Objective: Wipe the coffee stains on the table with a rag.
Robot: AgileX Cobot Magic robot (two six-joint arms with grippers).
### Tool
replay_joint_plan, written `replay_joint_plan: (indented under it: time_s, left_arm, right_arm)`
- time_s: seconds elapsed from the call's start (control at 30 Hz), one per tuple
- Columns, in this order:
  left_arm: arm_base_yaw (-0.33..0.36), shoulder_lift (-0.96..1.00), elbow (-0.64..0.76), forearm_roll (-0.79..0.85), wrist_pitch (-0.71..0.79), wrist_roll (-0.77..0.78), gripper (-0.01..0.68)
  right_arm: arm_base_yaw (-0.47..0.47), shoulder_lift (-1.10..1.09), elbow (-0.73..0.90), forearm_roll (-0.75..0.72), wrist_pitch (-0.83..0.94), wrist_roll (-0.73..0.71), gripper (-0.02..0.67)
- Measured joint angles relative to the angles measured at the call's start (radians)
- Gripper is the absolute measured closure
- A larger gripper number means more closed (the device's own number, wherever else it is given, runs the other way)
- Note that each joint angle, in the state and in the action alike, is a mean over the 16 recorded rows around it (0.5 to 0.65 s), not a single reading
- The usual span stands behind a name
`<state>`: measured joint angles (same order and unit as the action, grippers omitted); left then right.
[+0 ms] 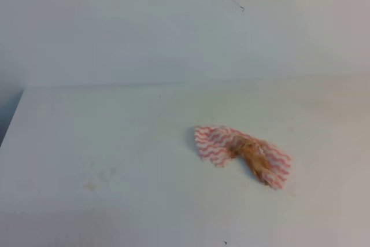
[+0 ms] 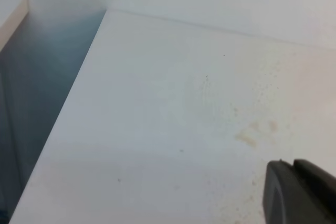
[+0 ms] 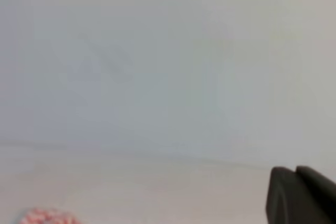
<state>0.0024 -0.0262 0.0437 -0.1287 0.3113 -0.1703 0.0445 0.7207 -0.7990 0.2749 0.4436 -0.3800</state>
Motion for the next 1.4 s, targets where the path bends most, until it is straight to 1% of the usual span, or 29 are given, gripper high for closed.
replay_joint_plan:
  time_s: [0.17, 0.3, 0.47, 0.63, 0.83, 1.0, 1.27, 1.4]
  left_arm:
    - [0.0, 0.0, 0.0, 0.0, 0.0, 0.0, 0.672]
    - [0.0, 0.0, 0.0, 0.0, 0.0, 0.0, 0.672]
    - [0.0, 0.0, 0.0, 0.0, 0.0, 0.0, 0.672]
    - [0.0, 0.0, 0.0, 0.0, 0.0, 0.0, 0.672]
    - [0.001, 0.0, 0.0, 0.0, 0.0, 0.0, 0.672]
    - [0.001, 0.0, 0.0, 0.0, 0.0, 0.0, 0.672]
    - [0.001, 0.0, 0.0, 0.0, 0.0, 0.0, 0.672]
    - [0.001, 0.0, 0.0, 0.0, 0.0, 0.0, 0.672]
  right_arm:
    - [-0.144, -0.183, 0.21, 0.07, -0.136, -0.005, 0.64]
    - [-0.214, -0.329, 0.395, 0.092, -0.206, -0.001, 0.64]
    - [-0.245, -0.49, 0.596, 0.087, -0.233, 0.018, 0.64]
    - [-0.247, -0.615, 0.728, 0.071, -0.205, 0.04, 0.64]
    - [-0.247, -0.704, 0.799, 0.048, -0.144, 0.063, 0.641]
    - [-0.247, -0.738, 0.803, 0.029, -0.106, 0.065, 0.641]
    - [-0.247, -0.741, 0.803, 0.019, -0.101, 0.07, 0.641]
    - [-0.247, -0.74, 0.803, -0.023, -0.1, 0.119, 0.641]
